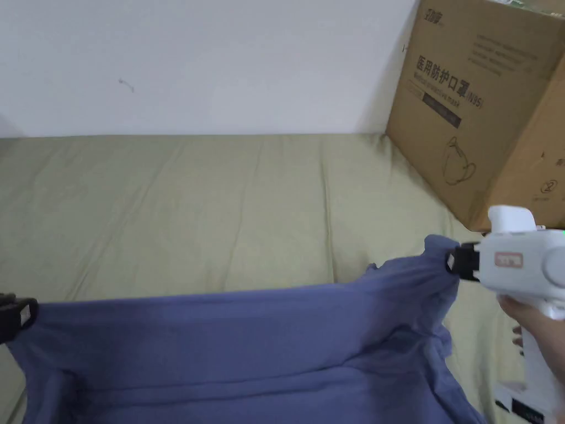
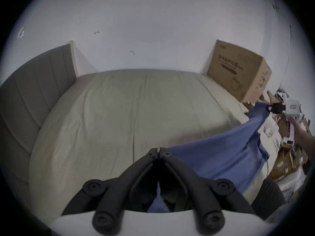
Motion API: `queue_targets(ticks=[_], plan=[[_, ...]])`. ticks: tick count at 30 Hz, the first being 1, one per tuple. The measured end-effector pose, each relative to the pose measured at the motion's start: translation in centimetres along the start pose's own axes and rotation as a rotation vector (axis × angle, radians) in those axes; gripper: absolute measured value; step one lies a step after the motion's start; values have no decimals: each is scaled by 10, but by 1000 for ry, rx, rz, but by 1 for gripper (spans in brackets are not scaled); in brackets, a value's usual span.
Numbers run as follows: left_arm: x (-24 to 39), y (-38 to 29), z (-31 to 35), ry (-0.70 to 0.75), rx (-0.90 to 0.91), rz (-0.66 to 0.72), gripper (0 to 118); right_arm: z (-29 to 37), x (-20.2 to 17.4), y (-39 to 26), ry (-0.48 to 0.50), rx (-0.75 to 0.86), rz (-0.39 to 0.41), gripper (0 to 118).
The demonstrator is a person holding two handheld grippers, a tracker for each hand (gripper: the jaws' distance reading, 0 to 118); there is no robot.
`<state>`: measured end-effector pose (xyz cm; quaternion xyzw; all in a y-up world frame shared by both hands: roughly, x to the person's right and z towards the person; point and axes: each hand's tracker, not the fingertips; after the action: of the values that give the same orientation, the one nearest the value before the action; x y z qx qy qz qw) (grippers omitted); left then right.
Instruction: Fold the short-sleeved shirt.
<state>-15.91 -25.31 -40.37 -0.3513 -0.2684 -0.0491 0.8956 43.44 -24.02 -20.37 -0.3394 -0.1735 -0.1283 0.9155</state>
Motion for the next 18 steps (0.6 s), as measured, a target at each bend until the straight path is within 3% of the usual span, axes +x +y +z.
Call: queue_targets(ticks=[7, 11, 12, 13, 14, 15, 16, 18], plan=[[6, -108, 25, -45, -182, 11, 0, 36, 45, -156, 9, -288, -84, 0], [6, -145, 30, -57, -184, 56, 3, 35, 60, -189, 32, -213, -187, 1], [6, -148, 34, -49, -165, 70, 20, 36, 61, -189, 38, -190, -204, 8], [6, -148, 39, -21, -143, 81, 46, 39, 61, -187, 29, -180, -214, 25], [6, -144, 46, -11, -130, 88, 74, 44, 59, -181, 3, -166, -209, 52], [7, -140, 53, -13, -109, 104, 105, 48, 57, -174, -1, -148, -200, 91], [10, -134, 62, -9, -71, 114, 117, 54, 55, -167, 14, -113, -185, 107], [19, -117, 84, -24, 44, 113, 118, 73, 44, -151, 17, -9, -148, 114]])
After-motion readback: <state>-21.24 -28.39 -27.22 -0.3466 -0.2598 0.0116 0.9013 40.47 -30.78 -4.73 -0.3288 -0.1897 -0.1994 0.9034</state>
